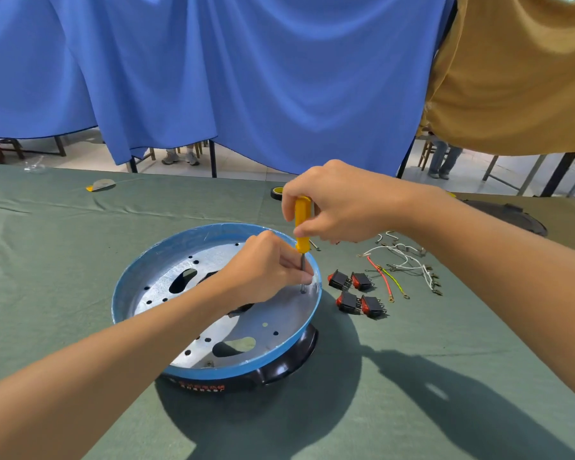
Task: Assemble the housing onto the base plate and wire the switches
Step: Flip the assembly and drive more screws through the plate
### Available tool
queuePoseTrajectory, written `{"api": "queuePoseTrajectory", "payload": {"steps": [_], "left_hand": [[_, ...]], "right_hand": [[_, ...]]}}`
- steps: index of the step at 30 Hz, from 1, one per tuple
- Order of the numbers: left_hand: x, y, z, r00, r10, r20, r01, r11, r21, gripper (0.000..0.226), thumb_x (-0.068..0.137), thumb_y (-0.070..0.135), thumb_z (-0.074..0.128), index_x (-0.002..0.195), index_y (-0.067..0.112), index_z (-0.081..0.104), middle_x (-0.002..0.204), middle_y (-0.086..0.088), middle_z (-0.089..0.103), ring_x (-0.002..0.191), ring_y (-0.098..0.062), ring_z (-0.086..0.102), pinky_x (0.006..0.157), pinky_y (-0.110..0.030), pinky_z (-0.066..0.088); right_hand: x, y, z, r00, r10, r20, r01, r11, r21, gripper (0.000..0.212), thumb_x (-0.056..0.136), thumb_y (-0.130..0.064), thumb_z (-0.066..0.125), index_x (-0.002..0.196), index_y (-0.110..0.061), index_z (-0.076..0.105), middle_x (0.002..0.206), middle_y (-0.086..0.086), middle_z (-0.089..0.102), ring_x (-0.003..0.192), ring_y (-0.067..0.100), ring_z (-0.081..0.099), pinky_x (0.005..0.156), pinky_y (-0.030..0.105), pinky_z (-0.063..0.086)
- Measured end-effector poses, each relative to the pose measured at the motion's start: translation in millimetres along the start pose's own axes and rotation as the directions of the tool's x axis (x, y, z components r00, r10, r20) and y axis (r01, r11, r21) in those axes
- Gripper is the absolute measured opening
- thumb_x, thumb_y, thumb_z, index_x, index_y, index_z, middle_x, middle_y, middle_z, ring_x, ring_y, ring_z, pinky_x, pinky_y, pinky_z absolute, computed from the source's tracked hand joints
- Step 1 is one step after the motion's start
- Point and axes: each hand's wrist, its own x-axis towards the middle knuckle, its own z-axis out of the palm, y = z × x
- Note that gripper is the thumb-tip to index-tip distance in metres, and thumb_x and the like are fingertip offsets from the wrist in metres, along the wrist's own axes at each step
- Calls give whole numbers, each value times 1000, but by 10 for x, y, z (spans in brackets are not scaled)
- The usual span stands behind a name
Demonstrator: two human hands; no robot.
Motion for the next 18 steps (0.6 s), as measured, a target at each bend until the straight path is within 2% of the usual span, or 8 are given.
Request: {"api": "queuePoseTrajectory", "payload": {"steps": [2, 4, 6, 9, 11, 13, 14, 18], "left_hand": [[-7, 13, -23, 999, 10, 37, -8, 999, -32, 11, 81, 15, 78, 73, 22, 78, 65, 11, 71, 56, 7, 53, 61, -11, 41], [4, 12, -12, 1000, -14, -14, 14, 1000, -28, 11, 77, 21, 82, 68, 26, 77, 56, 17, 65, 53, 5, 51, 57, -9, 37], [12, 4, 10, 995, -52, -83, 52, 999, 6, 10, 75, 28, 83, 68, 25, 78, 49, 17, 59, 52, 0, 47, 53, -14, 36], [8, 0, 33, 993, -53, -102, 57, 998, 41, 6, 79, 26, 80, 73, 23, 80, 63, 7, 69, 64, -9, 53, 65, -25, 46], [-1, -8, 28, 997, -35, -73, 37, 999, 29, 6, 82, 21, 78, 76, 22, 81, 74, 3, 74, 77, -18, 61, 78, -34, 50], [-17, -9, 24, 1000, -10, -18, 11, 1000, 23, 6, 84, 19, 75, 81, 19, 81, 79, 1, 76, 83, -24, 65, 81, -39, 51], [-17, -11, 25, 1000, 0, -1, 0, 1000, 25, 7, 85, 19, 75, 82, 19, 81, 79, 0, 76, 81, -24, 66, 81, -40, 52], [-23, -11, 27, 997, 7, -75, -4, 999, 41, 12, 77, 30, 81, 72, 20, 79, 62, 4, 70, 56, -4, 48, 63, -28, 46]], "right_hand": [[6, -9, 9, 999, 5, -45, -5, 1000, 4, 27, 87, -42, 67, 72, -25, 53, 70, -13, 45, 64, 2, 44, 62, 32, 44], [45, -33, 65, 995, 56, -84, -60, 997, -43, 42, 86, -49, 65, 64, -21, 43, 68, -3, 42, 68, 18, 46, 57, 34, 38], [82, -43, 89, 989, 110, -102, -119, 989, -88, 49, 87, -55, 61, 62, -20, 36, 68, 2, 37, 69, 24, 43, 52, 31, 30], [65, -56, 16, 997, 70, -37, -74, 991, -112, 42, 87, -53, 61, 69, -18, 47, 66, -5, 42, 65, 7, 40, 51, 30, 31], [30, -64, -41, 1000, 10, 17, -9, 999, -41, 21, 87, -40, 68, 79, -24, 57, 67, -16, 46, 66, -2, 49, 55, 29, 41], [1, -91, -62, 1000, -7, 7, 7, 1000, 4, 18, 87, -32, 71, 75, -25, 59, 61, -17, 47, 61, -15, 52, 56, 28, 47], [2, -92, -50, 1000, 2, -11, -2, 1000, 1, 22, 87, -32, 71, 70, -25, 58, 57, -16, 47, 58, -15, 53, 56, 28, 49], [33, -105, 28, 994, 74, -87, -84, 989, -121, 36, 88, -34, 64, 62, -20, 44, 60, 1, 43, 62, 18, 54, 49, 30, 43]]}}
